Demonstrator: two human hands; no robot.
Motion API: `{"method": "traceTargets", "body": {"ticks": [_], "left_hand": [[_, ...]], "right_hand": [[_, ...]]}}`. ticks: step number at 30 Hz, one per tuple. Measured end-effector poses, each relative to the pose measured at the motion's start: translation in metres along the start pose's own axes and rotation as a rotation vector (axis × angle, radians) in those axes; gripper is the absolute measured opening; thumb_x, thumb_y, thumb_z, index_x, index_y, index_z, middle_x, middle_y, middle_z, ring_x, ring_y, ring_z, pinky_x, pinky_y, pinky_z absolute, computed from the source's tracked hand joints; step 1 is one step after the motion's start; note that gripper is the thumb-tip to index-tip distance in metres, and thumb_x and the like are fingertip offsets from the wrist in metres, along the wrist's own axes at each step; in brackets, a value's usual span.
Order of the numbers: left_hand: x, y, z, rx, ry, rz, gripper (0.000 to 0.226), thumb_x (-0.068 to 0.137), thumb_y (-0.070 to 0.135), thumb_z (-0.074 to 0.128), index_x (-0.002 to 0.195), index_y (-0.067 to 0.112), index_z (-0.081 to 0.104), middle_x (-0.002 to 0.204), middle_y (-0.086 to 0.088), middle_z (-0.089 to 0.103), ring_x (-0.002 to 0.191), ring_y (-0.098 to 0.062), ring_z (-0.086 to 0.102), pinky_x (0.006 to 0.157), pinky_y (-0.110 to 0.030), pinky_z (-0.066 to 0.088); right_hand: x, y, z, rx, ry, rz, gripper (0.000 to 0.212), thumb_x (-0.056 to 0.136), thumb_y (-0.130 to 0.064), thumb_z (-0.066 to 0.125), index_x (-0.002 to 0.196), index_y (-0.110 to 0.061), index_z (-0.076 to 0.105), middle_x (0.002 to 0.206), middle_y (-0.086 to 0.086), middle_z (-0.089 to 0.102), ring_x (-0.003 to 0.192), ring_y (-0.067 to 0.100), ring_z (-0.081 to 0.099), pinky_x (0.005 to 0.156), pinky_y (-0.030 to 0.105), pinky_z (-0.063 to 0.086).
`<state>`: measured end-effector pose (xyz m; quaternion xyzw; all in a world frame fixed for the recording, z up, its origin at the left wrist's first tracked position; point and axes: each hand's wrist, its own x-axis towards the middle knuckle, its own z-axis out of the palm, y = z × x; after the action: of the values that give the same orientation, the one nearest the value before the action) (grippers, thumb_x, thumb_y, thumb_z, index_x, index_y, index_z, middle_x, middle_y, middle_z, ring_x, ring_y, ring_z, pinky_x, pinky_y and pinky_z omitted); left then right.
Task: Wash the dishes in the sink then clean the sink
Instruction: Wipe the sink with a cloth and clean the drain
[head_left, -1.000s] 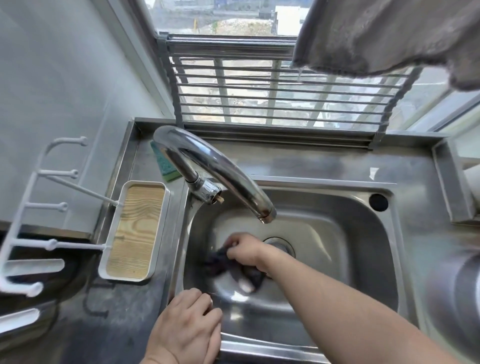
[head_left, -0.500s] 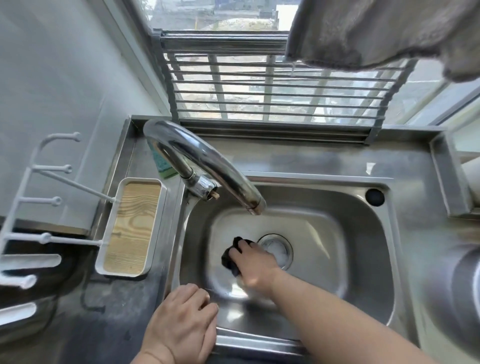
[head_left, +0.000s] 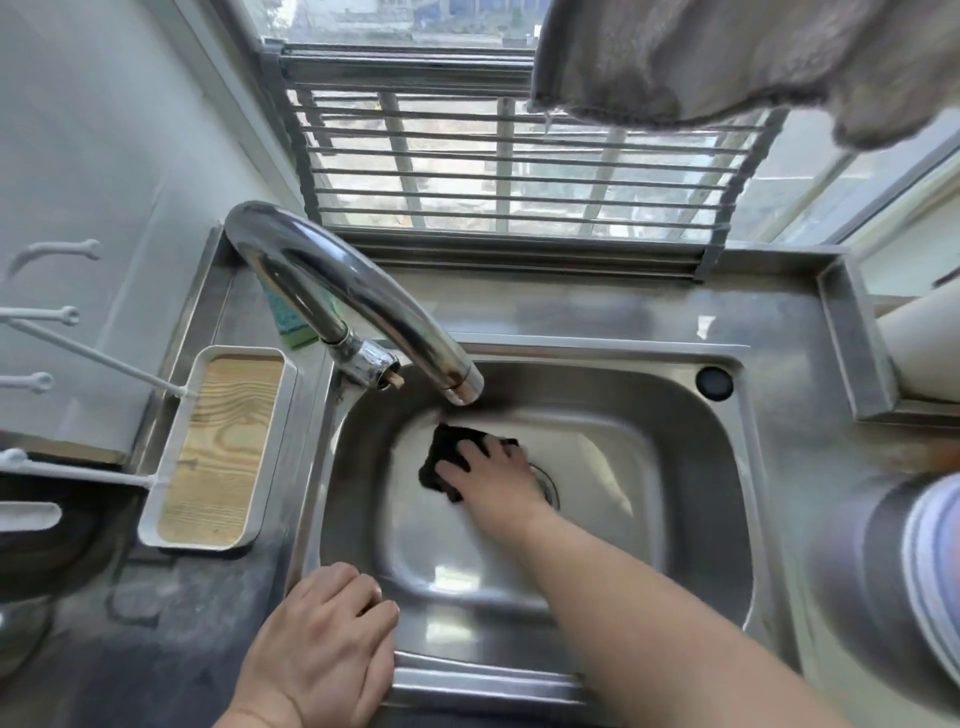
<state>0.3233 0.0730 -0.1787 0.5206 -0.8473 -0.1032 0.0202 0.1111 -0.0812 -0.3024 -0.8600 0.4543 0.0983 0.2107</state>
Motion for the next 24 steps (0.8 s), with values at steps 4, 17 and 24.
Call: {"method": "traceTargets", "body": {"ticks": [4, 17, 24], "left_hand": [[0.000, 0.000, -0.001, 0.017, -0.033, 0.004, 0.013, 0.076, 0.035, 0.066, 0.068, 0.026, 0.061, 0.075, 0.003, 0.056, 0.075, -0.025, 0.055, 0.077, -0.039, 0.041], [0.000, 0.005, -0.005, -0.030, -0.024, -0.035, 0.012, 0.076, 0.029, 0.066, 0.069, 0.024, 0.059, 0.075, 0.000, 0.055, 0.074, -0.028, 0.053, 0.072, -0.041, 0.046], [-0.001, 0.001, -0.002, -0.055, -0.031, -0.026, 0.013, 0.076, 0.031, 0.068, 0.070, 0.024, 0.059, 0.075, 0.000, 0.052, 0.075, -0.028, 0.053, 0.072, -0.040, 0.048]], "right_hand": [[-0.048, 0.087, -0.015, 0.097, -0.031, 0.513, 0.050, 0.098, -0.029, 0.049, 0.146, -0.037, 0.038, 0.151, 0.011, 0.035, 0.139, 0.046, 0.032, 0.108, 0.048, 0.040], [-0.046, -0.062, -0.028, 0.287, -0.741, 0.244, 0.040, 0.095, -0.027, 0.058, 0.128, -0.007, 0.067, 0.136, 0.016, 0.065, 0.118, 0.033, 0.064, 0.093, 0.034, 0.052], [0.034, -0.102, -0.024, 0.537, -0.430, 0.267, 0.036, 0.091, -0.027, 0.068, 0.124, -0.012, 0.064, 0.125, 0.016, 0.067, 0.111, 0.035, 0.064, 0.088, 0.034, 0.052]]}}
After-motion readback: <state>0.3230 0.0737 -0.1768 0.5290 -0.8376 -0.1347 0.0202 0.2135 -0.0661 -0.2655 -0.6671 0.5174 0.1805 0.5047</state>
